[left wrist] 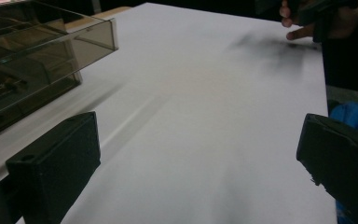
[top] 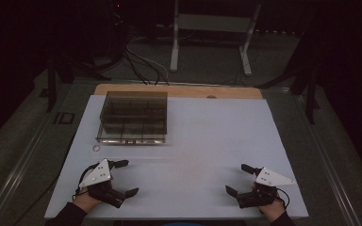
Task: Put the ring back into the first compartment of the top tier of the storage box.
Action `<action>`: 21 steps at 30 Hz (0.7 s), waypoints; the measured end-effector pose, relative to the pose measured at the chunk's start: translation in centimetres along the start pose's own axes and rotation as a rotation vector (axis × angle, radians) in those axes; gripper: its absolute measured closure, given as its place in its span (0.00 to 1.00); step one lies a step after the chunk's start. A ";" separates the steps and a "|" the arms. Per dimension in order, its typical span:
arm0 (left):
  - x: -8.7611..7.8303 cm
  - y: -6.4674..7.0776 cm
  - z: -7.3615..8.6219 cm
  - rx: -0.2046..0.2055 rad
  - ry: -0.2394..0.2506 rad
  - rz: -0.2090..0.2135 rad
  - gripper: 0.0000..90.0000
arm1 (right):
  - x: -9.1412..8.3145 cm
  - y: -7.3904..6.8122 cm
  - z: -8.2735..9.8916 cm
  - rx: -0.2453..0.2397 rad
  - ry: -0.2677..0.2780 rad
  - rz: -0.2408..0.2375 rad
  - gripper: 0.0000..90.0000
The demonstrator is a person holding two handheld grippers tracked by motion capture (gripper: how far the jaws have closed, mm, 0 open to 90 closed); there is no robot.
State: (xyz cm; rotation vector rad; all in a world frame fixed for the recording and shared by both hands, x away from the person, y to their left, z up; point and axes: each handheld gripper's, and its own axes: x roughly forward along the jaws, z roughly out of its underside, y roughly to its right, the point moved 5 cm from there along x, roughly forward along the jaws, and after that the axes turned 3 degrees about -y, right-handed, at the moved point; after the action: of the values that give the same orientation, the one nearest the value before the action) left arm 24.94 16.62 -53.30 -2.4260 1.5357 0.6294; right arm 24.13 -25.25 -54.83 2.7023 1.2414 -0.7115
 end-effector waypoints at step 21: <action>-0.4 0.4 -2.6 0.031 0.018 0.064 0.01 | -0.2 -0.2 -0.1 -0.003 0.007 -0.007 0.00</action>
State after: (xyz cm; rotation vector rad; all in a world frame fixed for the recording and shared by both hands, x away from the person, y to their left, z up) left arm 25.04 15.78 -50.76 -2.3748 1.6228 0.5929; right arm 23.87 -25.19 -54.66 2.7016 1.2525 -0.7010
